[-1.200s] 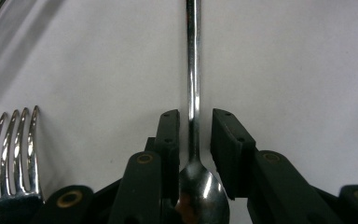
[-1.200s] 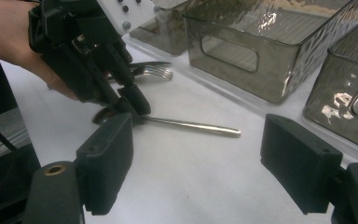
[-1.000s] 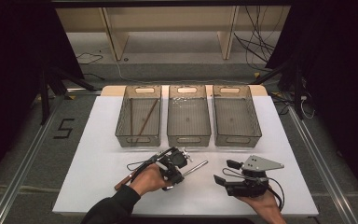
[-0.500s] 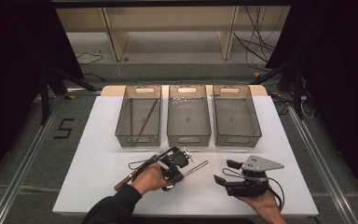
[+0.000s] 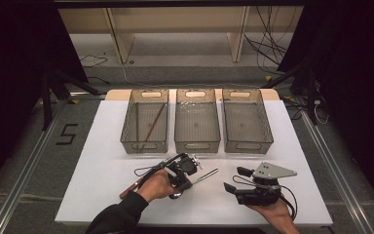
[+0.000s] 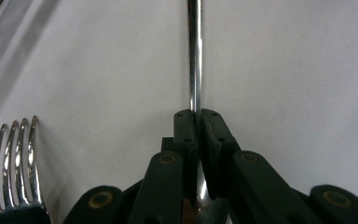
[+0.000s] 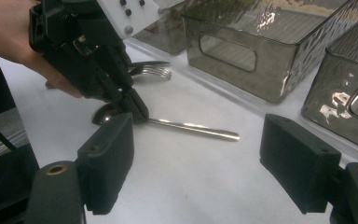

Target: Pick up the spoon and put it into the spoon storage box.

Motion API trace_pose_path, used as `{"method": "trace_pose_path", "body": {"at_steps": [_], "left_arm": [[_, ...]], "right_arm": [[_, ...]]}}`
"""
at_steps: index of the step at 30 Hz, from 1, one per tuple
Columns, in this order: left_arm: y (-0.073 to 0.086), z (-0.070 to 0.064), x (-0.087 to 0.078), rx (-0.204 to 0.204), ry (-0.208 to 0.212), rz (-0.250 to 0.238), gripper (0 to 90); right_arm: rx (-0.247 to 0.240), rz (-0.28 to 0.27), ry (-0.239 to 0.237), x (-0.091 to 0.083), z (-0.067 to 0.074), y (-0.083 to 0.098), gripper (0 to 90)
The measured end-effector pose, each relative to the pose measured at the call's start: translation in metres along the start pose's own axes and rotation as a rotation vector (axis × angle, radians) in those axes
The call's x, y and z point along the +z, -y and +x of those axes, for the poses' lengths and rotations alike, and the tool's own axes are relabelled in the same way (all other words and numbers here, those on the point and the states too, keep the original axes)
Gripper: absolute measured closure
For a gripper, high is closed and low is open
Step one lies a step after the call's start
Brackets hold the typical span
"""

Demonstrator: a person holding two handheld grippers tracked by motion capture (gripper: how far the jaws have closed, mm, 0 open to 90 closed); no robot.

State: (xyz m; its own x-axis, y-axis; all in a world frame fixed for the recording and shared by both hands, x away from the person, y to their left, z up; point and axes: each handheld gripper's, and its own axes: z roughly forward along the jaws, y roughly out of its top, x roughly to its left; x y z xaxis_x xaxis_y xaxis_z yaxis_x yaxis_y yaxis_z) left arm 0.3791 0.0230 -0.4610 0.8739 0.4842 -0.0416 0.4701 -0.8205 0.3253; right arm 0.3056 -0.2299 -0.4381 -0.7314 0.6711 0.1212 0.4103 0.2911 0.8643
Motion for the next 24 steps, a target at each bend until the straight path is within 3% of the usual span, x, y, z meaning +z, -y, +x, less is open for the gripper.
{"method": "trace_pose_path", "body": {"at_steps": [4,7,10,19,24], "left_arm": [[0.0,0.0,-0.001,0.0,0.009,-0.01,85.3],[0.0,0.001,-0.005,-0.001,0.045,-0.028,87.5],[-0.001,-0.001,-0.006,0.002,0.03,-0.028,89.3],[0.0,0.0,-0.007,0.002,0.039,-0.03,89.4],[0.0,0.002,-0.014,-0.003,0.04,-0.057,89.4]], "right_arm": [[0.0,-0.001,0.001,0.0,0.0,0.0,26.7],[0.0,-0.001,0.001,0.0,0.0,0.0,26.7],[0.0,0.0,0.001,0.0,0.0,0.0,26.7],[0.001,0.001,0.002,0.0,-0.001,0.0,26.8],[0.003,-0.004,0.002,-0.001,-0.001,0.0,26.8]]}}
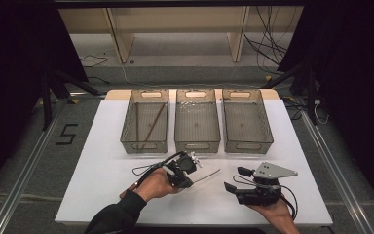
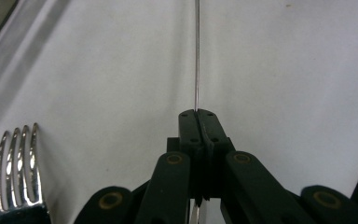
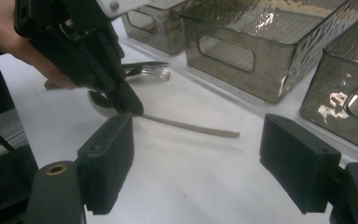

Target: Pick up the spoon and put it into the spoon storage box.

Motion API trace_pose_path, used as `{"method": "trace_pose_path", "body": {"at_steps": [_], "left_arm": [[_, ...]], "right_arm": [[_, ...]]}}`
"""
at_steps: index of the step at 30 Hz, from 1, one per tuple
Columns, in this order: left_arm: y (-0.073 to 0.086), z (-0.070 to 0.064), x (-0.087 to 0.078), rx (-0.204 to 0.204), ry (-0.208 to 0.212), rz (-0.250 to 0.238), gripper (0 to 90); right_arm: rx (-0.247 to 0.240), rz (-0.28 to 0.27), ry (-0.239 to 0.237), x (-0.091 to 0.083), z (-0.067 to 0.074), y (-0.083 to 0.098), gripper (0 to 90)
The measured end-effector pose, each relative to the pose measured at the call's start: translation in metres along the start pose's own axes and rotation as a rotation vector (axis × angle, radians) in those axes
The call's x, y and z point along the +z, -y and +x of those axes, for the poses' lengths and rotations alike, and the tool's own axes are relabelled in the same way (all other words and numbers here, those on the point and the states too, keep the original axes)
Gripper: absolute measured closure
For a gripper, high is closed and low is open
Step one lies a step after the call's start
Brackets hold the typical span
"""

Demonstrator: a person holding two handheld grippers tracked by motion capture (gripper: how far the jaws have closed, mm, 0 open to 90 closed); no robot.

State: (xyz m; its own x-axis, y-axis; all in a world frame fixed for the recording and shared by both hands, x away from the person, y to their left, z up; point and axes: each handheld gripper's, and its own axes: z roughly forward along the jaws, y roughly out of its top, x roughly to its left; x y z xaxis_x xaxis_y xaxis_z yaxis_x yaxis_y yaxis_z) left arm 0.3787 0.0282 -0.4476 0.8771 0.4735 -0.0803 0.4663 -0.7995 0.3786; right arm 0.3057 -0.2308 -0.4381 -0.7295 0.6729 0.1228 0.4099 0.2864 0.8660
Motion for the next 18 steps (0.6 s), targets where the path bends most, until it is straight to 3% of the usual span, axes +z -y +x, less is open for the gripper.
{"method": "trace_pose_path", "body": {"at_steps": [9,18], "left_arm": [[0.001,0.014,-0.023,-0.032,0.004,-0.071,89.4],[-0.004,0.033,-0.053,-0.089,-0.017,-0.208,89.4]], "right_arm": [[-0.005,0.0,0.0,0.0,0.0,0.0,26.7],[-0.005,-0.008,-0.002,0.0,0.001,0.0,26.7]]}}
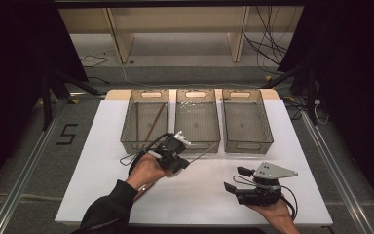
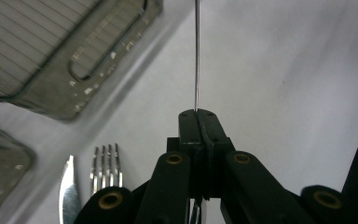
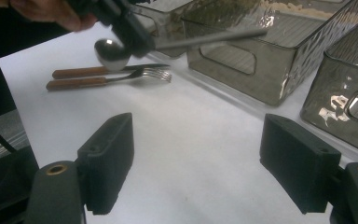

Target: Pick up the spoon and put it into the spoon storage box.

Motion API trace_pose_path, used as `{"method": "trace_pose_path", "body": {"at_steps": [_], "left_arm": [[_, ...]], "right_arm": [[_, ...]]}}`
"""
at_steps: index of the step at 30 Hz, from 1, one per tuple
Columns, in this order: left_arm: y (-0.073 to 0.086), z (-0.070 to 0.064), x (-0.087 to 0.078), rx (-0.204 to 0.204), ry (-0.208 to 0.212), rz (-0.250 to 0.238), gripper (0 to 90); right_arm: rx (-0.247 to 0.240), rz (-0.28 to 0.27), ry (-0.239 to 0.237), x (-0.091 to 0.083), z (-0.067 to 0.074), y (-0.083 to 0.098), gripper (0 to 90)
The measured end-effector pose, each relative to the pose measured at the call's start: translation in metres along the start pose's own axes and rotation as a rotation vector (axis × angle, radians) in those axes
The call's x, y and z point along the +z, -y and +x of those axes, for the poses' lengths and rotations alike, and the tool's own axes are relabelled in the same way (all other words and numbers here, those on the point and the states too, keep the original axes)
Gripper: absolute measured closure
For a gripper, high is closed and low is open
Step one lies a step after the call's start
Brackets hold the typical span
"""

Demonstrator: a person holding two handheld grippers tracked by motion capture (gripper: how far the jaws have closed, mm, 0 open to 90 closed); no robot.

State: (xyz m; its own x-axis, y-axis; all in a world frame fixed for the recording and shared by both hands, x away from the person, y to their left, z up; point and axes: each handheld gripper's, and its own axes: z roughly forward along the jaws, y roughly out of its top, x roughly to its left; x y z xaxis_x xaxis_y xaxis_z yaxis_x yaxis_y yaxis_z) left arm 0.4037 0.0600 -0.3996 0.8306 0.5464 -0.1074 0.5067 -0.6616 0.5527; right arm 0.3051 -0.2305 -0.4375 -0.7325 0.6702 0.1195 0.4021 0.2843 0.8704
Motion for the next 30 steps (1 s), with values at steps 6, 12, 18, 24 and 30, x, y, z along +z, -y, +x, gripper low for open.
{"method": "trace_pose_path", "body": {"at_steps": [6,12,18,24,30], "left_arm": [[-0.012,0.013,-0.017,-0.031,-0.021,-0.07,89.4],[-0.026,0.027,-0.026,-0.068,-0.024,-0.126,89.5],[-0.039,0.034,-0.027,-0.099,-0.018,-0.154,89.4],[-0.049,0.043,-0.027,-0.123,-0.033,-0.18,89.5],[-0.059,0.053,-0.022,-0.154,-0.044,-0.198,89.4]], "right_arm": [[0.003,-0.002,-0.002,0.0,0.0,0.0,26.7],[0.004,-0.004,-0.002,0.0,0.0,0.0,26.6],[0.003,-0.005,-0.002,0.0,0.0,0.0,26.5],[0.004,-0.009,-0.002,-0.001,0.0,0.0,26.5],[0.002,-0.009,-0.003,-0.001,-0.001,0.0,26.5]]}}
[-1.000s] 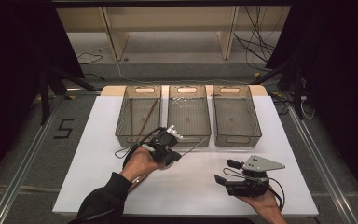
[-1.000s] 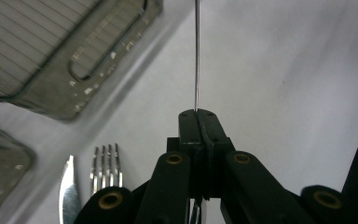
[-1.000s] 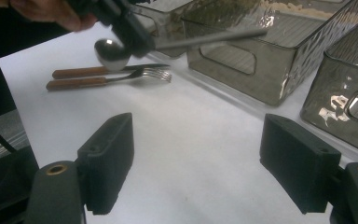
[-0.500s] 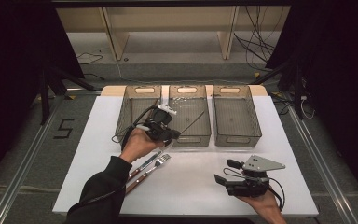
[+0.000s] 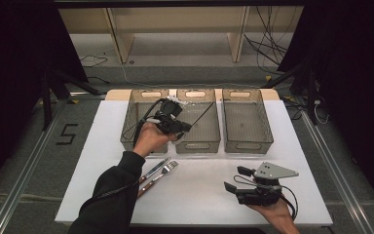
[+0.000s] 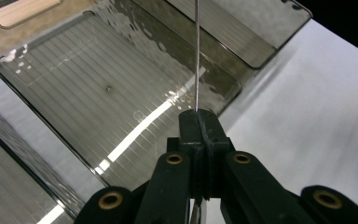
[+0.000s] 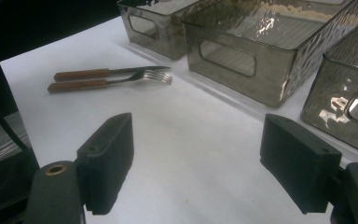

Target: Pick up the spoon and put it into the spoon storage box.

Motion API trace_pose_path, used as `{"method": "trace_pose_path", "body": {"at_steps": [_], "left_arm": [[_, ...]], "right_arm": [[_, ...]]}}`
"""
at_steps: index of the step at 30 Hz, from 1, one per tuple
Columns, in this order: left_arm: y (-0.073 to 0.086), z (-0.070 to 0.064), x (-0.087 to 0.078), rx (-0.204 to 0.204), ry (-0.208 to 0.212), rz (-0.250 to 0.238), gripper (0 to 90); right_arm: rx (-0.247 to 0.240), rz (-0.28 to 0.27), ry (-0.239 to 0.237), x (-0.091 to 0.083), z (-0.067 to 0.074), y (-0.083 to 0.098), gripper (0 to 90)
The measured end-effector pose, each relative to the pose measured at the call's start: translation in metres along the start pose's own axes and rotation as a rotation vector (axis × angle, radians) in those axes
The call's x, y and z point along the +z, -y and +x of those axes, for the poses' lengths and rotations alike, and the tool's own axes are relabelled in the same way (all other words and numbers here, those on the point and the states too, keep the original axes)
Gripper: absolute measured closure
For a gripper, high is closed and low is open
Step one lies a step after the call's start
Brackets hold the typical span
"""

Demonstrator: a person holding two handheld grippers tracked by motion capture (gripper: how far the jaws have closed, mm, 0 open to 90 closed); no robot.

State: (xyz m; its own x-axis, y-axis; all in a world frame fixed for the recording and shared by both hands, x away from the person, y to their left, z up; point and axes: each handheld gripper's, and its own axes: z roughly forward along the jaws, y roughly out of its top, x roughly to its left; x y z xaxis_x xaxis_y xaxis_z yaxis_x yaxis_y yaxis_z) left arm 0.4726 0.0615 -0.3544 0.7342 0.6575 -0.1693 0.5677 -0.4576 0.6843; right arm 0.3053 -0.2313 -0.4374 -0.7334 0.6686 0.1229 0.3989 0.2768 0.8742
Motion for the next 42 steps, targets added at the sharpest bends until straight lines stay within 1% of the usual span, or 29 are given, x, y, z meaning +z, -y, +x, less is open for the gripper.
{"method": "trace_pose_path", "body": {"at_steps": [1,7,8,11,14,17,19,25,27,29,33,37,41,42], "left_arm": [[-0.002,0.002,0.001,0.001,-0.004,0.002,89.4],[-0.01,0.01,0.011,-0.031,-0.02,-0.016,89.5],[-0.011,0.011,0.012,-0.027,-0.023,-0.015,89.4],[-0.015,0.013,0.017,-0.053,-0.025,-0.025,89.4],[-0.017,0.015,0.022,-0.058,-0.03,-0.026,89.4],[-0.019,0.017,0.026,-0.073,-0.034,-0.031,89.4],[-0.02,0.019,0.029,-0.073,-0.038,-0.026,89.4],[-0.021,0.021,0.036,-0.091,-0.052,-0.033,89.4],[-0.021,0.022,0.039,-0.103,-0.054,-0.039,89.4],[-0.019,0.024,0.041,-0.114,-0.044,-0.042,89.4],[-0.018,0.026,0.048,-0.132,-0.06,-0.05,89.3],[-0.017,0.026,0.053,-0.126,-0.072,-0.037,89.3],[-0.015,0.028,0.058,-0.122,-0.092,-0.034,89.2],[-0.014,0.029,0.059,-0.126,-0.094,-0.032,89.2]], "right_arm": [[0.0,-0.002,0.0,0.0,0.0,0.0,26.5],[0.002,-0.001,-0.002,0.0,0.0,0.0,26.5],[0.001,-0.001,-0.002,0.0,0.0,0.0,26.5],[0.002,-0.002,-0.002,0.001,0.0,0.0,26.5],[0.002,0.0,-0.004,0.001,0.0,0.0,26.5],[0.001,0.0,-0.003,0.0,0.0,0.0,26.5],[0.002,0.003,-0.004,0.0,0.0,0.0,26.5],[0.001,0.003,-0.005,0.001,0.0,0.0,26.5],[0.001,0.003,-0.006,0.0,0.001,0.0,26.5],[0.0,0.003,-0.007,0.0,0.001,0.0,26.5],[0.0,0.003,-0.007,0.001,0.0,0.001,26.5],[-0.002,0.003,-0.01,0.0,0.001,0.0,26.5],[-0.003,0.005,-0.011,0.0,0.001,0.001,26.5],[-0.002,0.004,-0.01,0.0,0.001,0.0,26.5]]}}
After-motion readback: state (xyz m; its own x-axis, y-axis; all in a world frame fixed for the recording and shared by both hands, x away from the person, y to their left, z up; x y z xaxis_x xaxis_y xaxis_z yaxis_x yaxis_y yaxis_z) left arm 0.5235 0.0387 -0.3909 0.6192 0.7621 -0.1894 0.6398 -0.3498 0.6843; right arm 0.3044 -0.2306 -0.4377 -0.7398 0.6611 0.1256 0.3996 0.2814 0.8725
